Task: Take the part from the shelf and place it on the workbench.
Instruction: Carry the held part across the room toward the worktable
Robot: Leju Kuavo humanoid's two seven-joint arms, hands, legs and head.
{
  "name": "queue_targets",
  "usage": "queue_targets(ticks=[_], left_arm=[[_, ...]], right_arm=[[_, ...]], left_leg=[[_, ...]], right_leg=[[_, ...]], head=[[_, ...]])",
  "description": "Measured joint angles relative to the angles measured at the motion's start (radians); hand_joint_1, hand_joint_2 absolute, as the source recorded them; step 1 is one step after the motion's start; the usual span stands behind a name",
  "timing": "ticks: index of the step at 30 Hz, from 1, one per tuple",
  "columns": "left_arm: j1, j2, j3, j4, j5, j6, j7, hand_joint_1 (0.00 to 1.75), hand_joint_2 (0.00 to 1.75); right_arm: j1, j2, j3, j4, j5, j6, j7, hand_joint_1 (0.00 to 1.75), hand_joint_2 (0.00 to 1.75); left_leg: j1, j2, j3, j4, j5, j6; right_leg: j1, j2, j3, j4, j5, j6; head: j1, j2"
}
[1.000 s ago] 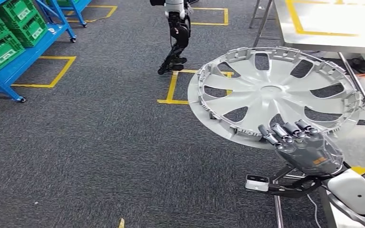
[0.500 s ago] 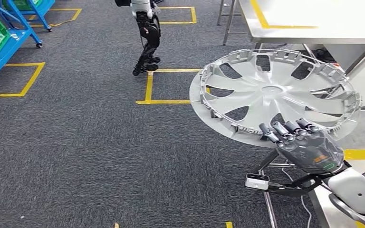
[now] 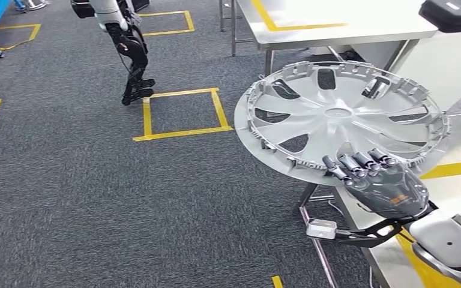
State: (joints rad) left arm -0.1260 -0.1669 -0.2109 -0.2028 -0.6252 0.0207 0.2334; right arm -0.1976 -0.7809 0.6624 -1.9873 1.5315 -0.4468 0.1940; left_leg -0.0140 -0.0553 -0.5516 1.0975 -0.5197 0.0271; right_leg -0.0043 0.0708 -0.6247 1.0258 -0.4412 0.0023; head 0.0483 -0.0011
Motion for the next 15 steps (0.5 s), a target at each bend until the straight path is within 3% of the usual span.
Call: queue_targets(ticks=[2, 4, 6, 8, 10, 11, 12, 15], left_arm=[[0.000, 0.008, 0.000, 0.000, 0.003, -0.031, -0.012, 0.00, 1.75], [-0.001, 0.008, 0.000, 0.000, 0.003, -0.034, -0.013, 0.00, 1.75], [0.001, 0.006, 0.000, 0.000, 0.002, -0.030, -0.012, 0.00, 1.75], [0.002, 0.006, 0.000, 0.000, 0.001, -0.035, -0.016, 0.00, 1.75], [0.003, 0.009, 0.000, 0.000, 0.001, -0.041, -0.019, 0.00, 1.75], [0.003, 0.010, 0.000, 0.000, 0.001, -0.042, -0.019, 0.00, 1.75], [0.003, 0.012, 0.000, 0.000, 0.000, -0.043, -0.019, 0.00, 1.75], [0.002, 0.016, 0.000, 0.000, -0.002, -0.046, -0.019, 0.00, 1.75]], right_arm=[[-0.009, 0.003, 0.004, 0.005, 0.004, 0.000, 0.000, 1.75, 1.75], [-0.011, 0.004, 0.007, 0.008, 0.006, 0.000, -0.001, 1.75, 1.75], [-0.012, 0.004, 0.010, 0.011, 0.006, -0.001, 0.000, 1.75, 1.75], [-0.015, 0.004, 0.015, 0.013, 0.007, -0.002, 0.000, 1.75, 1.75], [-0.016, 0.004, 0.019, 0.016, 0.009, -0.002, 0.001, 1.75, 1.75], [-0.016, 0.004, 0.020, 0.018, 0.009, -0.002, 0.002, 1.75, 1.75], [-0.016, 0.004, 0.020, 0.020, 0.009, -0.002, 0.002, 1.75, 1.75], [-0.017, 0.005, 0.021, 0.024, 0.008, -0.002, 0.001, 1.75, 1.75]], left_leg=[[-0.001, -0.029, 0.013, -0.060, 0.010, 0.006], [0.000, -0.012, 0.020, -0.087, 0.006, 0.011], [0.004, 0.009, 0.029, -0.108, 0.016, 0.016], [0.004, 0.032, 0.035, -0.117, 0.022, 0.019], [0.003, 0.056, 0.036, -0.117, 0.020, 0.019], [0.003, 0.067, 0.037, -0.117, 0.019, 0.018], [0.004, 0.078, 0.039, -0.116, 0.016, 0.016], [0.002, 0.105, 0.048, -0.112, 0.002, 0.004]], right_leg=[[-0.005, 0.020, -0.016, 0.001, 0.008, 0.011], [-0.009, 0.036, -0.029, -0.002, 0.017, 0.025], [-0.007, 0.006, -0.046, 0.021, 0.002, 0.032], [-0.006, -0.045, -0.095, 0.123, -0.050, 0.039], [-0.011, -0.063, -0.154, 0.245, -0.093, 0.049], [-0.013, -0.067, -0.165, 0.269, -0.092, 0.053], [-0.016, -0.071, -0.154, 0.248, -0.071, 0.056], [-0.016, -0.111, -0.043, 0.049, 0.006, 0.059]], head=[[0.000, 0.000], [-0.001, 0.000], [0.002, 0.000], [0.006, 0.000], [0.006, 0.000], [0.006, 0.000], [0.006, 0.000], [0.007, 0.000]])
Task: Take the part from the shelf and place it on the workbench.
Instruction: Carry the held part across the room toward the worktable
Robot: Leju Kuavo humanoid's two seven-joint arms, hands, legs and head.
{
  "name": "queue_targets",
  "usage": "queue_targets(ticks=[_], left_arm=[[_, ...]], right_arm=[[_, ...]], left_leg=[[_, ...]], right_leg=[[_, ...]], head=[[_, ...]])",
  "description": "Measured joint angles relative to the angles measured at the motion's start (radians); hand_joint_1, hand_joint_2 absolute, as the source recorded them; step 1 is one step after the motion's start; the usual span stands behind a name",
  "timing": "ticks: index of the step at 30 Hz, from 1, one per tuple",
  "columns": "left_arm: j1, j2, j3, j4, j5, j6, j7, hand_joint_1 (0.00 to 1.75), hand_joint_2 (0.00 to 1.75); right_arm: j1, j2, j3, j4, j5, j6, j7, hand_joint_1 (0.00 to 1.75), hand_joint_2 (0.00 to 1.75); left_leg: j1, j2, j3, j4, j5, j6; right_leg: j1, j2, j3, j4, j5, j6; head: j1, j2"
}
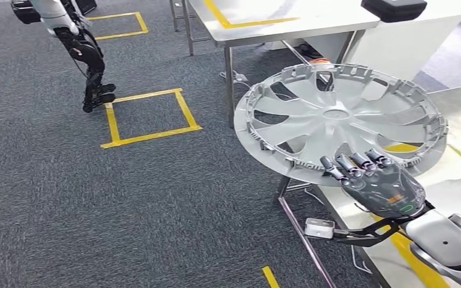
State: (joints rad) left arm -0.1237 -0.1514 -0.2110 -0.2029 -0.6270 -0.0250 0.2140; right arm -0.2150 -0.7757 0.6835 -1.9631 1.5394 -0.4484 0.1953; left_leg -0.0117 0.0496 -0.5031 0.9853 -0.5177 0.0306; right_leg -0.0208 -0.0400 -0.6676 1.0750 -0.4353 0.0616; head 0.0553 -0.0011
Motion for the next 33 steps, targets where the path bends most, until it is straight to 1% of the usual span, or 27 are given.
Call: queue_targets(ticks=[1, 2, 3, 4, 8, 9, 10, 12, 13, 14, 15, 16, 17, 18, 19, 20, 21, 22, 24, 26, 27, 28, 29, 30, 31, 32, 33], left_arm=[[0.000, 0.002, 0.000, 0.000, -0.001, -0.001, 0.000, 0.00, 1.75], [0.000, 0.004, 0.000, 0.000, -0.001, -0.002, 0.000, 0.00, 1.75], [0.001, 0.004, 0.000, 0.000, -0.001, -0.003, -0.001, 0.00, 1.75], [0.001, 0.005, 0.000, 0.000, -0.001, -0.003, -0.001, 0.00, 1.75], [0.000, 0.005, 0.000, 0.000, -0.001, -0.004, -0.001, 0.00, 1.75], [0.000, 0.005, 0.000, 0.000, -0.002, -0.004, -0.001, 0.00, 1.75], [-0.002, 0.006, 0.000, 0.000, -0.002, -0.006, -0.002, 0.00, 1.75], [-0.011, 0.007, 0.002, 0.000, -0.002, -0.011, -0.005, 0.00, 1.75], [-0.015, 0.007, 0.002, 0.000, -0.002, -0.013, -0.006, 0.00, 1.75], [-0.016, 0.007, 0.003, 0.000, -0.003, -0.013, -0.006, 0.00, 1.75], [-0.016, 0.007, 0.003, 0.000, -0.005, -0.013, -0.006, 0.00, 1.75], [-0.014, 0.007, 0.003, 0.000, -0.007, -0.013, -0.005, 0.00, 1.75], [-0.010, 0.008, 0.003, 0.000, -0.009, -0.013, -0.005, 0.00, 1.75], [-0.007, 0.008, 0.003, 0.000, -0.011, -0.013, -0.004, 0.00, 1.75], [-0.005, 0.008, 0.003, 0.000, -0.012, -0.013, -0.004, 0.00, 1.75], [-0.004, 0.008, 0.003, 0.000, -0.012, -0.013, -0.004, 0.00, 1.75], [-0.005, 0.007, 0.003, 0.000, -0.013, -0.013, -0.004, 0.00, 1.75], [-0.005, 0.004, 0.003, 0.000, -0.014, -0.013, -0.004, 0.00, 1.75], [-0.005, 0.000, 0.003, 0.000, -0.017, -0.013, -0.004, 0.00, 1.75], [-0.004, 0.000, 0.003, 0.000, -0.019, -0.013, -0.004, 0.00, 1.75], [-0.004, 0.000, 0.003, 0.000, -0.020, -0.014, -0.005, 0.00, 1.75], [-0.004, 0.001, 0.003, 0.000, -0.021, -0.014, -0.005, 0.00, 1.75], [-0.004, 0.002, 0.003, 0.000, -0.022, -0.014, -0.005, 0.00, 1.75], [-0.004, 0.002, 0.003, 0.000, -0.022, -0.014, -0.005, 0.00, 1.75], [-0.004, 0.002, 0.003, 0.000, -0.023, -0.014, -0.005, 0.00, 1.75], [-0.004, 0.004, 0.003, 0.000, -0.024, -0.014, -0.005, 0.00, 1.75], [-0.004, 0.005, 0.003, 0.000, -0.025, -0.014, -0.005, 0.00, 1.75]], right_arm=[[-0.001, 0.001, 0.000, 0.001, 0.000, 0.000, 0.000, 1.75, 1.75], [-0.003, 0.001, 0.001, 0.003, 0.000, 0.000, 0.000, 1.75, 1.75], [-0.004, 0.002, 0.001, 0.004, 0.000, 0.000, -0.001, 1.75, 1.75], [-0.005, 0.002, 0.001, 0.004, 0.000, 0.000, -0.001, 1.75, 1.75], [-0.005, 0.002, 0.001, 0.005, 0.000, 0.000, -0.001, 1.75, 1.75], [-0.006, 0.002, 0.001, 0.005, -0.002, 0.000, -0.001, 1.75, 1.75], [-0.009, 0.002, 0.002, 0.006, -0.003, 0.000, -0.001, 1.75, 1.75], [-0.015, 0.004, 0.006, 0.008, -0.007, 0.000, -0.002, 1.75, 1.75], [-0.018, 0.005, 0.009, 0.009, -0.007, 0.000, -0.003, 1.75, 1.75], [-0.020, 0.006, 0.012, 0.011, -0.008, 0.000, -0.003, 1.75, 1.75], [-0.021, 0.006, 0.014, 0.012, -0.008, 0.000, -0.003, 1.75, 1.75], [-0.022, 0.007, 0.016, 0.013, -0.009, 0.000, -0.004, 1.75, 1.75], [-0.023, 0.008, 0.017, 0.014, -0.009, 0.000, -0.004, 1.75, 1.75], [-0.025, 0.009, 0.018, 0.016, -0.009, 0.000, -0.004, 1.75, 1.75], [-0.027, 0.010, 0.020, 0.017, -0.009, 0.000, -0.004, 1.75, 1.75], [-0.029, 0.011, 0.021, 0.019, -0.009, 0.000, -0.004, 1.75, 1.75], [-0.031, 0.012, 0.022, 0.020, -0.010, 0.000, -0.004, 1.75, 1.75], [-0.031, 0.012, 0.023, 0.021, -0.011, 0.001, -0.004, 1.75, 1.75], [-0.035, 0.013, 0.025, 0.023, -0.014, 0.002, -0.007, 1.75, 1.75], [-0.042, 0.014, 0.028, 0.026, -0.016, 0.004, -0.008, 1.75, 1.75], [-0.044, 0.014, 0.029, 0.028, -0.016, 0.006, -0.008, 1.75, 1.75], [-0.045, 0.015, 0.031, 0.030, -0.016, 0.007, -0.008, 1.75, 1.75], [-0.045, 0.015, 0.033, 0.032, -0.016, 0.009, -0.008, 1.75, 1.75], [-0.045, 0.015, 0.034, 0.033, -0.017, 0.010, -0.008, 1.75, 1.75], [-0.045, 0.015, 0.034, 0.034, -0.017, 0.010, -0.008, 1.75, 1.75], [-0.046, 0.015, 0.035, 0.036, -0.018, 0.011, -0.008, 1.75, 1.75], [-0.047, 0.016, 0.035, 0.036, -0.018, 0.011, -0.007, 1.75, 1.75]], left_leg=[[-0.003, 0.007, 0.001, 0.002, -0.005, -0.005], [-0.005, 0.013, 0.002, 0.003, -0.008, -0.009], [-0.007, 0.017, 0.003, 0.004, -0.010, -0.012], [-0.007, 0.020, 0.005, 0.003, -0.011, -0.013], [-0.007, 0.024, 0.007, 0.002, -0.012, -0.015], [-0.005, 0.021, 0.008, 0.007, -0.019, -0.019], [-0.003, 0.005, -0.017, 0.070, -0.053, -0.024], [0.001, -0.030, -0.087, 0.231, -0.127, -0.031], [0.000, -0.044, -0.121, 0.303, -0.149, -0.028], [-0.001, -0.046, -0.122, 0.299, -0.129, -0.023], [-0.002, -0.051, -0.108, 0.257, -0.092, -0.017], [-0.004, -0.064, -0.084, 0.190, -0.046, -0.010], [-0.005, -0.084, -0.060, 0.126, -0.011, -0.004], [-0.006, -0.102, -0.042, 0.075, 0.011, 0.000], [-0.007, -0.114, -0.032, 0.045, 0.018, 0.003], [-0.008, -0.117, -0.028, 0.034, 0.013, 0.006], [-0.008, -0.108, -0.025, 0.023, 0.013, 0.008], [-0.007, -0.098, -0.021, 0.012, 0.015, 0.011], [-0.002, -0.077, -0.015, -0.009, 0.025, 0.016], [-0.001, -0.056, -0.012, -0.017, 0.029, 0.020], [-0.001, -0.045, -0.013, -0.017, 0.029, 0.020], [-0.001, -0.034, -0.013, -0.016, 0.028, 0.019], [0.000, -0.023, -0.012, -0.016, 0.027, 0.017], [0.001, -0.013, -0.010, -0.015, 0.024, 0.014], [0.002, -0.004, -0.008, -0.013, 0.020, 0.010], [0.001, 0.004, -0.007, -0.010, 0.016, 0.004], [-0.002, 0.012, -0.006, -0.005, 0.011, -0.001]], right_leg=[[0.002, -0.009, 0.025, -0.042, 0.006, -0.006], [0.005, -0.012, 0.035, -0.056, 0.001, -0.013], [0.006, -0.006, 0.037, -0.057, 0.000, -0.021], [0.007, -0.001, 0.036, -0.056, -0.001, -0.025], [0.008, 0.003, 0.035, -0.055, -0.003, -0.028], [0.008, 0.009, 0.037, -0.056, -0.004, -0.034], [0.008, 0.021, 0.039, -0.056, -0.005, -0.042], [0.010, 0.049, 0.044, -0.058, -0.007, -0.057], [0.013, 0.063, 0.045, -0.058, -0.008, -0.060], [0.015, 0.074, 0.047, -0.058, -0.008, -0.060], [0.016, 0.086, 0.050, -0.058, -0.008, -0.060], [0.017, 0.097, 0.052, -0.058, -0.008, -0.060], [0.017, 0.109, 0.052, -0.057, -0.008, -0.059], [0.016, 0.119, 0.050, -0.057, -0.006, -0.057], [0.014, 0.128, 0.046, -0.057, -0.003, -0.052], [0.011, 0.138, 0.040, -0.057, 0.002, -0.046], [0.009, 0.147, 0.035, -0.059, 0.006, -0.040], [0.009, 0.148, 0.029, -0.059, 0.008, -0.035], [0.013, 0.115, 0.006, -0.025, -0.016, -0.028], [0.012, 0.066, -0.046, 0.087, -0.073, -0.020], [0.009, 0.055, -0.075, 0.151, -0.097, -0.015], [0.006, 0.048, -0.094, 0.194, -0.108, -0.010], [0.002, 0.044, -0.096, 0.202, -0.101, -0.005], [-0.002, 0.039, -0.076, 0.168, -0.077, 0.000], [-0.005, 0.026, -0.039, 0.099, -0.044, 0.004], [-0.003, 0.003, 0.002, 0.031, -0.023, 0.007], [-0.002, -0.013, 0.033, -0.024, -0.010, 0.003]], head=[[0.000, 0.000], [0.000, 0.000], [0.000, 0.000], [-0.002, 0.000], [-0.003, 0.000], [-0.003, 0.000], [-0.004, 0.000], [-0.008, 0.000], [-0.009, 0.000], [-0.009, 0.000], [-0.008, 0.000], [-0.008, 0.000], [-0.008, 0.000], [-0.008, 0.000], [-0.009, 0.000], [-0.009, 0.000], [-0.009, 0.000], [-0.009, 0.000], [-0.005, 0.000], [-0.001, 0.000], [-0.001, 0.000], [-0.001, 0.000], [-0.001, 0.000], [-0.001, 0.000], [-0.001, 0.000], [0.000, 0.000], [0.001, 0.000]])
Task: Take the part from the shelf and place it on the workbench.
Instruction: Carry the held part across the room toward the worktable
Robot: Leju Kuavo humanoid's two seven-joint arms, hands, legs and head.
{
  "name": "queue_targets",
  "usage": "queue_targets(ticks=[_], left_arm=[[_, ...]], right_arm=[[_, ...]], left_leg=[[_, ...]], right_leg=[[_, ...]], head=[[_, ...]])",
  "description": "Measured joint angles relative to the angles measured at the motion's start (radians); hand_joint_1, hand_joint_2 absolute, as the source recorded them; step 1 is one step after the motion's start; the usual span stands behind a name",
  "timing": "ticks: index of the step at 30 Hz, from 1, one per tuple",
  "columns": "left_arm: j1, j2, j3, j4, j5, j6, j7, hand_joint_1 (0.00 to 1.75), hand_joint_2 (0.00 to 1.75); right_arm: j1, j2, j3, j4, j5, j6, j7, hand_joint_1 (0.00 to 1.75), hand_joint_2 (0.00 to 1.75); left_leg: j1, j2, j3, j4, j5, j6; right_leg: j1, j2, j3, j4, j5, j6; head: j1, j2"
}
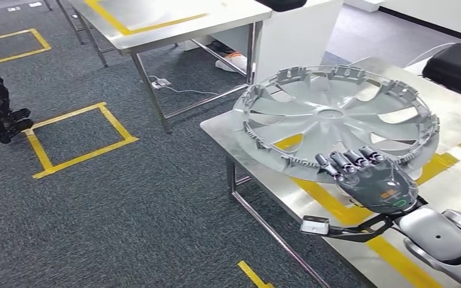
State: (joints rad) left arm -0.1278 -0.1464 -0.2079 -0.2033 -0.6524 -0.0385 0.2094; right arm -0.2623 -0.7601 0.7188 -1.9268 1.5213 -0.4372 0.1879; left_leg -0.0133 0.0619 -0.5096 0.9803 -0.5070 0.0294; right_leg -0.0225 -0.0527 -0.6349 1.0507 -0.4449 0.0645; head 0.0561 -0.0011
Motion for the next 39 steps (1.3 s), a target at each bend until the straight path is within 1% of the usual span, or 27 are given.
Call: queue_targets(ticks=[1, 2, 4, 6, 8, 9, 10, 11, 12, 13, 15, 16, 17, 19, 20, 22, 24, 25, 26, 27, 28, 30, 32, 34, 35, 37, 39], left_arm=[[0.000, 0.001, 0.000, 0.000, -0.001, 0.000, 0.000, 0.00, 1.75], [0.000, 0.002, 0.000, 0.000, -0.002, 0.000, 0.000, 0.00, 1.75], [-0.001, 0.003, 0.000, 0.000, -0.004, 0.000, 0.000, 0.00, 1.75], [-0.001, 0.003, 0.000, 0.000, -0.005, 0.000, 0.000, 0.00, 1.75], [-0.005, 0.003, 0.000, 0.000, -0.004, -0.001, -0.002, 0.00, 1.75], [-0.009, 0.003, 0.001, 0.000, -0.003, -0.002, -0.003, 0.00, 1.75], [-0.013, 0.003, 0.001, 0.000, -0.003, -0.003, -0.004, 0.00, 1.75], [-0.015, 0.003, 0.001, 0.000, -0.003, -0.003, -0.005, 0.00, 1.75], [-0.016, 0.003, 0.001, 0.000, -0.003, -0.003, -0.004, 0.00, 1.75], [-0.014, 0.003, 0.001, 0.000, -0.004, -0.003, -0.004, 0.00, 1.75], [-0.007, 0.003, 0.001, 0.000, -0.005, -0.003, -0.003, 0.00, 1.75], [-0.004, 0.003, 0.001, 0.000, -0.005, -0.002, -0.003, 0.00, 1.75], [-0.002, 0.003, 0.001, 0.000, -0.005, -0.002, -0.003, 0.00, 1.75], [-0.003, 0.000, 0.001, 0.000, -0.005, -0.002, -0.003, 0.00, 1.75], [-0.004, -0.002, 0.001, 0.000, -0.006, -0.002, -0.003, 0.00, 1.75], [-0.002, -0.006, 0.001, 0.000, -0.007, -0.002, -0.003, 0.00, 1.75], [-0.001, -0.006, 0.001, 0.000, -0.008, -0.002, -0.004, 0.00, 1.75], [-0.001, -0.006, 0.001, 0.000, -0.008, -0.003, -0.005, 0.00, 1.75], [0.000, -0.005, 0.001, 0.000, -0.009, -0.003, -0.006, 0.00, 1.75], [0.000, -0.005, 0.001, 0.000, -0.010, -0.004, -0.006, 0.00, 1.75], [-0.001, -0.004, 0.001, 0.000, -0.012, -0.004, -0.007, 0.00, 1.75], [-0.001, -0.003, 0.001, 0.000, -0.016, -0.004, -0.007, 0.00, 1.75], [0.000, -0.001, 0.001, 0.000, -0.019, -0.004, -0.010, 0.00, 1.75], [-0.001, 0.000, 0.001, 0.000, -0.022, -0.005, -0.013, 0.00, 1.75], [-0.001, 0.000, 0.001, 0.000, -0.023, -0.006, -0.014, 0.00, 1.75], [-0.002, 0.000, 0.001, 0.000, -0.024, -0.009, -0.020, 0.00, 1.75], [-0.006, -0.001, 0.002, 0.000, -0.023, -0.014, -0.027, 0.00, 1.75]], right_arm=[[-0.001, 0.000, 0.001, 0.001, 0.000, 0.000, 0.001, 1.75, 1.75], [-0.001, 0.001, 0.001, 0.002, 0.000, 0.000, 0.001, 1.75, 1.75], [-0.001, 0.001, 0.002, 0.002, 0.000, 0.000, 0.002, 1.75, 1.75], [-0.002, 0.001, 0.002, 0.002, -0.001, 0.001, 0.003, 1.75, 1.75], [-0.002, 0.001, 0.002, 0.002, -0.002, 0.001, 0.004, 1.75, 1.75], [-0.002, 0.001, 0.002, 0.002, -0.002, 0.002, 0.005, 1.75, 1.75], [-0.003, 0.001, 0.002, 0.002, -0.002, 0.002, 0.006, 1.75, 1.75], [-0.003, 0.001, 0.003, 0.002, -0.002, 0.002, 0.006, 1.75, 1.75], [-0.003, 0.001, 0.003, 0.002, -0.002, 0.002, 0.006, 1.75, 1.75], [-0.002, 0.001, 0.004, 0.002, -0.002, 0.002, 0.006, 1.75, 1.75], [-0.003, 0.001, 0.004, 0.002, -0.002, 0.003, 0.006, 1.75, 1.75], [-0.003, 0.001, 0.004, 0.002, -0.002, 0.003, 0.007, 1.75, 1.75], [-0.003, 0.001, 0.004, 0.003, -0.002, 0.003, 0.007, 1.75, 1.75], [-0.003, 0.001, 0.004, 0.003, -0.002, 0.004, 0.008, 1.75, 1.75], [-0.002, 0.001, 0.004, 0.003, -0.003, 0.004, 0.008, 1.75, 1.75], [-0.005, 0.000, 0.005, 0.003, -0.004, 0.006, 0.008, 1.75, 1.75], [-0.009, 0.000, 0.005, 0.004, -0.005, 0.008, 0.008, 1.75, 1.75], [-0.010, 0.001, 0.005, 0.005, -0.005, 0.008, 0.009, 1.75, 1.75], [-0.010, 0.001, 0.005, 0.006, -0.005, 0.008, 0.009, 1.75, 1.75], [-0.010, 0.001, 0.006, 0.007, -0.005, 0.008, 0.009, 1.75, 1.75], [-0.010, 0.001, 0.006, 0.007, -0.006, 0.009, 0.009, 1.75, 1.75], [-0.012, 0.001, 0.006, 0.008, -0.008, 0.010, 0.008, 1.75, 1.75], [-0.017, 0.002, 0.007, 0.009, -0.009, 0.009, 0.010, 1.75, 1.75], [-0.018, 0.002, 0.008, 0.010, -0.009, 0.009, 0.012, 1.75, 1.75], [-0.016, 0.002, 0.008, 0.010, -0.009, 0.009, 0.013, 1.75, 1.75], [-0.015, 0.002, 0.008, 0.010, -0.010, 0.009, 0.014, 1.75, 1.75], [-0.014, 0.002, 0.008, 0.010, -0.010, 0.009, 0.015, 1.75, 1.75]], left_leg=[[-0.003, 0.007, 0.000, 0.004, -0.004, -0.005], [-0.007, 0.014, 0.000, 0.007, -0.007, -0.009], [-0.007, 0.026, 0.003, 0.009, -0.015, -0.017], [-0.002, 0.003, -0.007, 0.046, -0.045, -0.026], [0.002, -0.038, -0.058, 0.164, -0.105, -0.032], [0.002, -0.049, -0.090, 0.235, -0.133, -0.031], [0.001, -0.055, -0.114, 0.290, -0.148, -0.029], [0.000, -0.057, -0.123, 0.310, -0.142, -0.025], [-0.001, -0.060, -0.116, 0.291, -0.116, -0.019], [-0.002, -0.067, -0.096, 0.236, -0.075, -0.012], [-0.006, -0.103, -0.048, 0.108, -0.006, 0.002], [-0.007, -0.119, -0.033, 0.066, 0.010, 0.006], [-0.008, -0.129, -0.026, 0.047, 0.011, 0.009], [-0.007, -0.115, -0.019, 0.025, 0.008, 0.012], [-0.004, -0.104, -0.015, 0.011, 0.009, 0.014], [0.002, -0.082, -0.008, -0.013, 0.018, 0.017], [0.003, -0.062, -0.007, -0.019, 0.022, 0.020], [0.003, -0.051, -0.006, -0.018, 0.021, 0.019], [0.003, -0.040, -0.005, -0.018, 0.020, 0.018], [0.004, -0.030, -0.003, -0.017, 0.017, 0.015], [0.006, -0.020, -0.001, -0.016, 0.014, 0.012], [0.003, -0.003, 0.003, -0.006, 0.002, 0.001], [-0.004, 0.013, 0.002, 0.005, -0.009, -0.009], [-0.007, 0.032, 0.003, 0.009, -0.015, -0.015], [-0.006, 0.033, 0.005, 0.013, -0.022, -0.019], [0.000, 0.002, -0.014, 0.067, -0.060, -0.029], [0.003, -0.043, -0.071, 0.196, -0.120, -0.033]], right_leg=[[0.002, -0.011, 0.017, -0.030, 0.002, -0.007], [0.006, -0.012, 0.020, -0.034, -0.005, -0.016], [0.004, 0.010, 0.017, -0.032, -0.006, -0.034], [0.003, 0.029, 0.019, -0.033, -0.007, -0.047], [0.004, 0.047, 0.021, -0.034, -0.008, -0.056], [0.005, 0.057, 0.021, -0.034, -0.008, -0.058], [0.008, 0.067, 0.022, -0.033, -0.008, -0.059], [0.010, 0.079, 0.023, -0.033, -0.008, -0.060], [0.012, 0.092, 0.025, -0.033, -0.008, -0.060], [0.013, 0.105, 0.026, -0.033, -0.008, -0.061], [0.012, 0.129, 0.025, -0.034, -0.006, -0.058], [0.010, 0.139, 0.021, -0.034, -0.003, -0.055], [0.007, 0.149, 0.017, -0.035, 0.001, -0.050], [0.005, 0.167, 0.008, -0.039, 0.010, -0.036], [0.007, 0.164, 0.002, -0.039, 0.009, -0.032], [0.011, 0.123, -0.028, 0.010, -0.022, -0.026], [0.009, 0.074, -0.086, 0.134, -0.080, -0.019], [0.007, 0.064, -0.113, 0.192, -0.098, -0.014], [0.004, 0.059, -0.126, 0.222, -0.100, -0.009], [0.001, 0.054, -0.121, 0.214, -0.085, -0.004], [-0.002, 0.045, -0.095, 0.165, -0.054, 0.000], [-0.001, 0.003, -0.022, 0.031, -0.005, 0.006], [0.004, -0.024, 0.015, -0.034, 0.001, -0.008], [0.006, -0.007, 0.013, -0.032, -0.004, -0.029], [0.005, 0.004, 0.012, -0.031, -0.005, -0.036], [0.003, 0.025, 0.013, -0.031, -0.005, -0.050], [0.004, 0.045, 0.014, -0.031, -0.005, -0.056]], head=[[0.000, 0.000], [0.000, 0.000], [-0.001, 0.000], [-0.004, 0.000], [-0.008, 0.000], [-0.009, 0.000], [-0.009, 0.000], [-0.009, 0.000], [-0.008, 0.000], [-0.008, 0.000], [-0.008, 0.000], [-0.008, 0.000], [-0.009, 0.000], [-0.010, 0.000], [-0.009, 0.000], [-0.005, 0.000], [-0.003, 0.000], [-0.003, 0.000], [-0.003, 0.000], [-0.003, 0.000], [-0.003, 0.000], [-0.001, 0.000], [-0.001, 0.000], [-0.003, 0.000], [-0.004, 0.000], [-0.008, 0.000], [-0.012, 0.000]])
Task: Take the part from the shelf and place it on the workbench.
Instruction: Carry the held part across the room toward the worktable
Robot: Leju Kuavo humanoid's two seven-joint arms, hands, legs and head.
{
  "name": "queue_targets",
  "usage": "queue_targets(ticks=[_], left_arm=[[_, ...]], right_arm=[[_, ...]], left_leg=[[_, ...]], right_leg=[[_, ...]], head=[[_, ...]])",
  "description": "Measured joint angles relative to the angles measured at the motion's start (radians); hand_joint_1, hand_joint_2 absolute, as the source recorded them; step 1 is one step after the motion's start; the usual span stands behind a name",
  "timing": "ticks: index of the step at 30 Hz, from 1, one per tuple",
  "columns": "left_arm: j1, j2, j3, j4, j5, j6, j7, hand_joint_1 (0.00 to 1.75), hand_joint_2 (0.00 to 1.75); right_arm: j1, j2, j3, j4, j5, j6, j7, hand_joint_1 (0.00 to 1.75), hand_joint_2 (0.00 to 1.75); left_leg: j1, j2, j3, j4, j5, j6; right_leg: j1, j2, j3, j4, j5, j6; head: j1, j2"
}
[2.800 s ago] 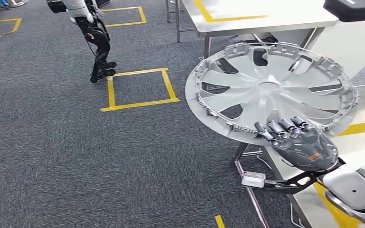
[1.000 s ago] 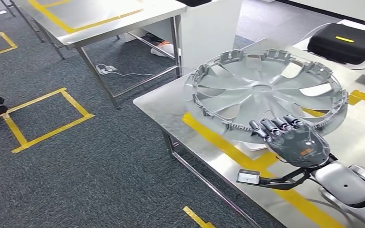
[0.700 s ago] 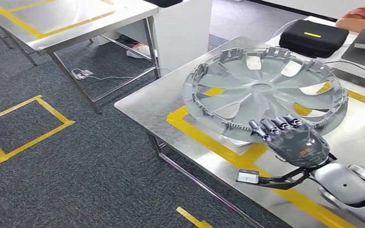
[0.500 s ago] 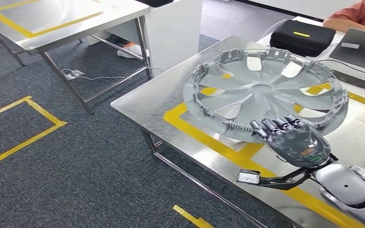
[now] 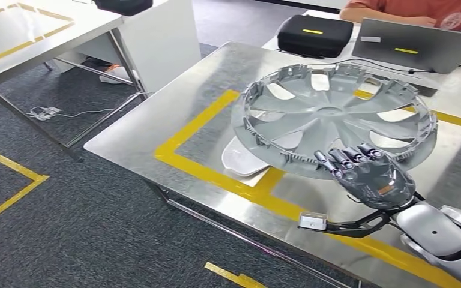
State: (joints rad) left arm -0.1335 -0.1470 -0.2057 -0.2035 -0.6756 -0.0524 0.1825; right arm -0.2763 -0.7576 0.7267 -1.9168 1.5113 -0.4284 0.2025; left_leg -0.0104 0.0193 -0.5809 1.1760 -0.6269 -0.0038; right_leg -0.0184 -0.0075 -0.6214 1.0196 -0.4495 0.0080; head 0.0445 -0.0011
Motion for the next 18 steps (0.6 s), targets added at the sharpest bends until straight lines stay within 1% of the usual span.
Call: queue_targets(ticks=[1, 2, 3, 4, 5, 6, 7, 8, 9, 10, 11, 12, 13, 14, 15, 16, 17, 18], left_arm=[[-0.004, 0.000, 0.001, 0.000, 0.001, -0.002, -0.003, 0.00, 1.75], [-0.007, -0.001, 0.001, 0.000, 0.002, -0.004, -0.004, 0.00, 1.75], [-0.009, -0.002, 0.001, 0.000, 0.001, -0.004, -0.005, 0.00, 1.75], [-0.008, -0.002, 0.001, 0.000, 0.001, -0.004, -0.005, 0.00, 1.75], [-0.006, -0.002, 0.001, 0.000, 0.000, -0.004, -0.004, 0.00, 1.75], [-0.002, -0.001, 0.001, 0.000, -0.001, -0.004, -0.004, 0.00, 1.75], [0.001, -0.001, 0.001, 0.000, -0.002, -0.004, -0.004, 0.00, 1.75], [0.004, 0.000, 0.001, 0.000, -0.002, -0.004, -0.003, 0.00, 1.75], [0.005, 0.000, 0.001, 0.000, -0.002, -0.004, -0.004, 0.00, 1.75], [0.005, -0.002, 0.001, 0.000, -0.002, -0.004, -0.004, 0.00, 1.75], [0.004, -0.005, 0.001, 0.000, -0.002, -0.004, -0.004, 0.00, 1.75], [0.004, -0.008, 0.001, 0.000, -0.003, -0.004, -0.004, 0.00, 1.75], [0.005, -0.010, 0.001, 0.000, -0.004, -0.003, -0.004, 0.00, 1.75], [0.005, -0.011, 0.001, -0.001, -0.005, -0.003, -0.004, 0.00, 1.75], [0.006, -0.011, 0.001, -0.001, -0.005, -0.003, -0.004, 0.00, 1.75], [0.006, -0.011, 0.001, -0.001, -0.006, -0.002, -0.004, 0.00, 1.75], [0.006, -0.010, 0.001, -0.001, -0.006, -0.002, -0.004, 0.00, 1.75], [0.006, -0.010, 0.001, -0.001, -0.007, -0.002, -0.004, 0.00, 1.75]], right_arm=[[0.000, 0.000, 0.000, 0.000, 0.000, 0.000, 0.000, 1.75, 1.75], [0.000, 0.000, 0.000, 0.000, 0.000, 0.000, 0.001, 1.75, 1.75], [0.001, 0.000, 0.000, 0.000, 0.000, 0.000, 0.001, 1.75, 1.75], [0.001, 0.000, 0.000, 0.000, 0.000, 0.000, 0.001, 1.75, 1.75], [0.001, 0.000, 0.000, 0.000, 0.000, 0.000, 0.001, 1.75, 1.75], [0.001, 0.000, 0.000, 0.000, 0.000, 0.000, 0.001, 1.75, 1.75], [0.001, 0.000, 0.000, 0.000, 0.001, 0.000, 0.001, 1.75, 1.75], [0.001, 0.000, 0.000, 0.001, 0.001, 0.000, 0.001, 1.75, 1.75], [0.002, 0.000, 0.000, 0.001, 0.001, 0.000, 0.001, 1.75, 1.75], [0.003, 0.000, 0.000, 0.001, 0.001, 0.000, 0.001, 1.75, 1.75], [0.004, 0.000, 0.000, 0.000, 0.001, 0.001, 0.001, 1.75, 1.75], [0.005, 0.000, 0.000, 0.000, 0.000, 0.001, 0.000, 1.75, 1.75], [0.004, 0.000, 0.000, 0.000, -0.002, 0.002, -0.001, 1.75, 1.75], [0.002, 0.000, 0.000, 0.000, -0.003, 0.003, -0.002, 1.75, 1.75], [0.000, 0.000, 0.000, 0.000, -0.005, 0.006, -0.003, 1.75, 1.75], [-0.002, 0.000, 0.000, 0.000, -0.006, 0.008, -0.004, 1.75, 1.75], [-0.003, 0.000, 0.000, 0.000, -0.007, 0.010, -0.006, 1.75, 1.75], [-0.003, 0.000, 0.000, 0.001, -0.009, 0.012, -0.007, 1.75, 1.75]], left_leg=[[0.000, -0.009, -0.030, 0.065, -0.021, 0.000], [-0.001, -0.013, -0.049, 0.105, -0.026, 0.003], [-0.002, -0.015, -0.053, 0.108, -0.010, 0.008], [-0.003, -0.020, -0.040, 0.072, 0.023, 0.016], [-0.006, -0.031, -0.017, 0.008, 0.066, 0.026], [-0.008, -0.055, 0.007, -0.056, 0.098, 0.038], [-0.009, -0.076, 0.026, -0.109, 0.121, 0.047], [-0.011, -0.092, 0.037, -0.142, 0.129, 0.055], [-0.012, -0.098, 0.041, -0.156, 0.125, 0.060], [-0.014, -0.090, 0.044, -0.165, 0.126, 0.062], [-0.012, -0.079, 0.048, -0.177, 0.128, 0.062], [-0.009, -0.069, 0.053, -0.190, 0.133, 0.061], [-0.005, -0.058, 0.057, -0.202, 0.140, 0.060], [-0.002, -0.046, 0.060, -0.211, 0.146, 0.059], [-0.002, -0.035, 0.060, -0.213, 0.148, 0.059], [-0.002, -0.023, 0.059, -0.213, 0.148, 0.060], [-0.001, -0.012, 0.059, -0.213, 0.147, 0.059], [0.000, 0.000, 0.060, -0.212, 0.146, 0.057]], right_leg=[[0.002, 0.011, 0.000, 0.000, 0.000, -0.002], [0.004, 0.023, 0.001, 0.000, 0.000, -0.002], [0.006, 0.036, 0.001, 0.000, 0.001, -0.003], [0.009, 0.050, 0.002, 0.000, 0.001, -0.004], [0.010, 0.062, 0.002, 0.000, 0.003, -0.005], [0.011, 0.073, 0.000, 0.000, 0.005, -0.004], [0.009, 0.084, -0.003, 0.000, 0.008, -0.001], [0.006, 0.094, -0.008, 0.000, 0.012, 0.004], [0.002, 0.104, -0.013, -0.001, 0.016, 0.010], [0.000, 0.114, -0.017, -0.003, 0.021, 0.017], [0.000, 0.118, -0.021, -0.005, 0.024, 0.022], [0.002, 0.106, -0.026, -0.002, 0.021, 0.027], [0.004, 0.085, -0.038, 0.017, 0.007, 0.031], [0.005, 0.057, -0.058, 0.058, -0.018, 0.036], [0.004, 0.032, -0.085, 0.117, -0.050, 0.041], [0.001, 0.020, -0.113, 0.182, -0.078, 0.048], [-0.003, 0.014, -0.133, 0.231, -0.094, 0.054], [-0.006, 0.011, -0.138, 0.248, -0.092, 0.060]], head=[[0.000, 0.000], [0.000, 0.000], [0.000, 0.000], [0.000, 0.000], [0.000, 0.000], [0.001, 0.000], [0.001, 0.000], [0.000, 0.000], [-0.002, 0.000], [-0.004, 0.000], [-0.005, 0.000], [-0.004, 0.000], [-0.001, 0.000], [0.002, 0.000], [0.005, 0.000], [0.006, 0.000], [0.006, 0.000], [0.006, 0.000]])
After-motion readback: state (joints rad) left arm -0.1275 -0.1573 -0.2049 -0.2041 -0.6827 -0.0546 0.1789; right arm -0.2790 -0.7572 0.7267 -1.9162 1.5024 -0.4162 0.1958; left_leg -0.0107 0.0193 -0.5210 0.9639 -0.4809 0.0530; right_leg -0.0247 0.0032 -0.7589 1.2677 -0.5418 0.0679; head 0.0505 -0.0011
